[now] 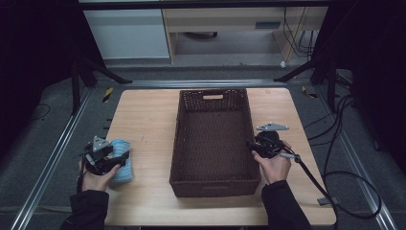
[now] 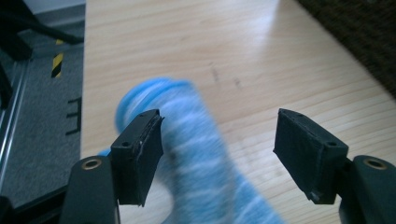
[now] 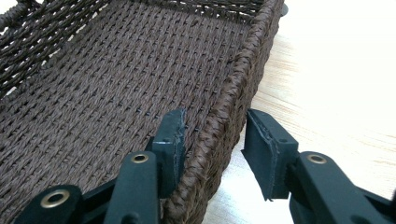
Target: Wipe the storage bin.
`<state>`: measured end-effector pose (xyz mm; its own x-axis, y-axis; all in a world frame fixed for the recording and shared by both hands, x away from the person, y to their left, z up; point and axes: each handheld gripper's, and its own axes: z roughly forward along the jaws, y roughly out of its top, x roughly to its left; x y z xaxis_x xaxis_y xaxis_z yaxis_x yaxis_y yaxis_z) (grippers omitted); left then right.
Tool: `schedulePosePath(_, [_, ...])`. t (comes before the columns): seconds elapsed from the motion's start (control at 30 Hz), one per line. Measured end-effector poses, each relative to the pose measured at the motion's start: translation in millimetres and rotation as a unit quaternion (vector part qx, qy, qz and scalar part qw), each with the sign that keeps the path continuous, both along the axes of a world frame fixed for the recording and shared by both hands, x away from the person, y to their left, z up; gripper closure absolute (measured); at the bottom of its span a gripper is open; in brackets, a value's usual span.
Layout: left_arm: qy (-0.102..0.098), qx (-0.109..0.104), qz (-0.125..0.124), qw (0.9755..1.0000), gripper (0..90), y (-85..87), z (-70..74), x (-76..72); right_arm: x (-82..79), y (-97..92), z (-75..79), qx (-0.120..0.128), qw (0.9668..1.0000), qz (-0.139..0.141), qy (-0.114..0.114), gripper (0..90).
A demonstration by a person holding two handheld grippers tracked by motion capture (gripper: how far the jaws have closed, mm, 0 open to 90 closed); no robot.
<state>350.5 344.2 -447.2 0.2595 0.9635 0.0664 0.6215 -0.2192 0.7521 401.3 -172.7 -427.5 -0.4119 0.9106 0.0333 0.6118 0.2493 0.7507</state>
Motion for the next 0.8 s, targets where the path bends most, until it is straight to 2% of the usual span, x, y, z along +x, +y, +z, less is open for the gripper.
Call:
schedulePosePath(0.13, [0.015, 0.012, 0.012, 0.9997, 31.2, 10.2, -10.8, 1.1, -0.9, 0.8, 0.0, 0.003, 1.0000, 0.003, 0.000, 62.7])
schedulePosePath(0.27, [0.032, 0.003, 0.005, 0.9995, 33.3, 12.0, -17.1, 3.0, -1.1, 1.2, 0.0, 0.007, 0.9999, 0.007, 0.004, 66.9])
schedulePosePath(0.43, [0.073, -0.007, -0.002, 0.9973, 44.5, 11.0, -25.0, 6.6, -0.5, 1.1, 0.0, 0.013, 0.9998, 0.010, 0.011, 69.6])
schedulePosePath(0.53, [0.089, -0.014, -0.004, 0.9959, 53.2, 10.8, -28.2, 8.0, -0.4, 1.4, 0.2, 0.015, 0.9998, 0.009, 0.014, 70.4])
schedulePosePath(0.63, [0.092, -0.012, -0.002, 0.9957, 61.6, 9.5, -26.4, 8.2, -0.3, 1.5, 0.3, 0.016, 0.9997, 0.008, 0.016, 71.1])
schedulePosePath(0.8, [0.082, -0.030, -0.010, 0.9962, 65.5, 6.7, -18.1, 7.9, -0.1, 1.6, 0.4, 0.021, 0.9996, 0.008, 0.018, 73.4])
